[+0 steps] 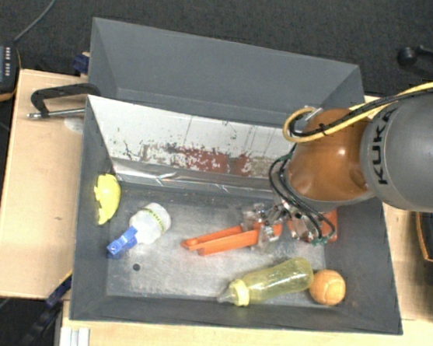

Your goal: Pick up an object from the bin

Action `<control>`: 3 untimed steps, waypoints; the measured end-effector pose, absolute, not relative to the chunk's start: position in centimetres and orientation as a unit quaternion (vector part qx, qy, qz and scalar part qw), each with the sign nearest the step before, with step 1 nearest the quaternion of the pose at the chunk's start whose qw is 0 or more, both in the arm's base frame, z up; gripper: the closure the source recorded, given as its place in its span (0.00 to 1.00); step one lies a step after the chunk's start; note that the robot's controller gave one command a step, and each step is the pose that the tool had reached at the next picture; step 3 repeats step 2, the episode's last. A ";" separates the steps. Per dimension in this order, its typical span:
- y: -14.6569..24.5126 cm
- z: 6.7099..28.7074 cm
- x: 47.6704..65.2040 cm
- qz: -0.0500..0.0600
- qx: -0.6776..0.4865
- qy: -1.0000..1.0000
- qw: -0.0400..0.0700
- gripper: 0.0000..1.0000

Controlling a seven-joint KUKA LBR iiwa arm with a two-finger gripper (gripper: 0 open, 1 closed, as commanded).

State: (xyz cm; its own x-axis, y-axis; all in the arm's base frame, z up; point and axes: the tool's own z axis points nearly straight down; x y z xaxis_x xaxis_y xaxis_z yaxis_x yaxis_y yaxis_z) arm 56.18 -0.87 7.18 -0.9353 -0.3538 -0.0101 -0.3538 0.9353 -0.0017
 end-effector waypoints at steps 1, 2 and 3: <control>-0.9 7.2 56.2 0.000 -0.180 0.984 0.005 1.00; -0.9 7.2 56.2 0.000 -0.180 0.984 0.005 1.00; -0.9 7.2 56.2 0.000 -0.180 0.984 0.005 1.00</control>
Offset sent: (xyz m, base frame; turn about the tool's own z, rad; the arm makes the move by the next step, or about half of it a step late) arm 0.0000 0.0000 0.0000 0.0000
